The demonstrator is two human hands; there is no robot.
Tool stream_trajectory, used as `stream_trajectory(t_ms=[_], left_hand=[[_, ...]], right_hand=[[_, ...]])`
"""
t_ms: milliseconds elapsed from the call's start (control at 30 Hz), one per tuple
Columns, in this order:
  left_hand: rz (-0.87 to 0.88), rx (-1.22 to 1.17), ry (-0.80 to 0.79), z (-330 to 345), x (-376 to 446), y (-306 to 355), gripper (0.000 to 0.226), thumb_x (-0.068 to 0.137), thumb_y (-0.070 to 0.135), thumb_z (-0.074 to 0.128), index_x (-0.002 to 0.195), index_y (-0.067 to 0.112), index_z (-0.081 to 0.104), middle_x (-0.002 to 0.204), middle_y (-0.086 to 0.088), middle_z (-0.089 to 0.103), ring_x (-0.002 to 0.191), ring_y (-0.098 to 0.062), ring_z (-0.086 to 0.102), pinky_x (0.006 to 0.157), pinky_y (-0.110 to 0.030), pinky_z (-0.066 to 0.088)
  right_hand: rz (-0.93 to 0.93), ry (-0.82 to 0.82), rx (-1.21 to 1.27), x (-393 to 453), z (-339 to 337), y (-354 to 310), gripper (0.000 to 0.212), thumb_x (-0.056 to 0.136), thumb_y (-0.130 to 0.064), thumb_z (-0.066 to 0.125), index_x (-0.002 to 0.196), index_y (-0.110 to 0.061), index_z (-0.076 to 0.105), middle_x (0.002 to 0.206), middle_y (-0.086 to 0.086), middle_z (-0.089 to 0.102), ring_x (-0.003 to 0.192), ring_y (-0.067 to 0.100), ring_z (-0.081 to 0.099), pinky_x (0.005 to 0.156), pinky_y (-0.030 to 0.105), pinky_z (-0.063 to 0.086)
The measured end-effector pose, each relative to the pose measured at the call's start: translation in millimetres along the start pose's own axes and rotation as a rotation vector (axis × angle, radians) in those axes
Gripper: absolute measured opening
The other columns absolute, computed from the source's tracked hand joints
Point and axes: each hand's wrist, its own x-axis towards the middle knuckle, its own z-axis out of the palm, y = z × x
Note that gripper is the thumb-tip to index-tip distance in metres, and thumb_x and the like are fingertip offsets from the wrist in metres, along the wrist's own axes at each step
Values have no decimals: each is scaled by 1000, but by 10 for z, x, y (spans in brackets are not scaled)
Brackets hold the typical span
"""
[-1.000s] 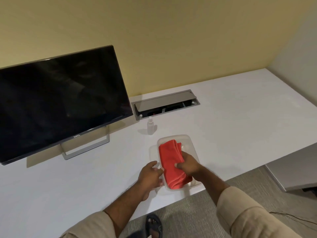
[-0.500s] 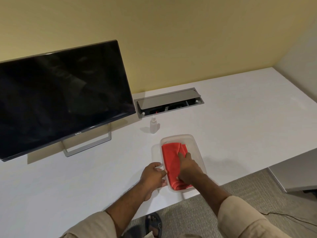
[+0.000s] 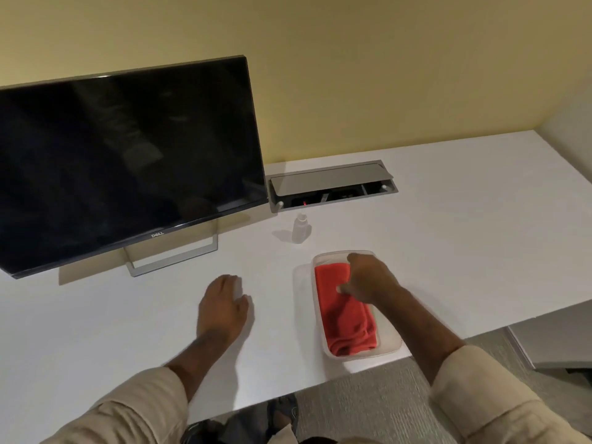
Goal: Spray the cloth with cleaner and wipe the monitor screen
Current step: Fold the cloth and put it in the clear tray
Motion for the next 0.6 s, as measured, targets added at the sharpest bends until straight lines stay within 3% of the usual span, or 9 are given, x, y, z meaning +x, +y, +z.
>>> stream_trajectory(t_ms=[133,300,433,600], left_hand=[[-19,208,-34,-3,-13,-493,69,99,49,36,154,7,33,162,-12,31,151,-33,24,123,-42,21],[40,319,-112,66,-115,-889,86,92,67,-1,159,12,-1,167,-2,-11,155,-21,-11,126,-38,-2],[47,333,-86,99,-126,-902,85,92,68,-7,157,15,-7,166,-1,-14,154,-20,-14,126,-38,-3],[52,330,-63,115,-128,-916,82,95,66,-1,160,16,-2,168,0,-10,155,-20,-11,127,-40,1]], right_hand=[[-64,139,91,203,-181,-159,57,84,-29,74,135,-13,53,136,7,58,125,26,53,103,34,42],[-128,264,161,483,-257,-429,45,86,-26,72,129,-17,60,122,5,67,113,24,61,96,33,46],[-147,295,186,699,-267,-648,48,87,-25,70,133,-17,57,123,8,68,110,25,63,95,34,48],[-147,270,227,877,-222,-831,45,89,-21,66,133,-18,58,124,9,67,110,29,62,92,35,50]])
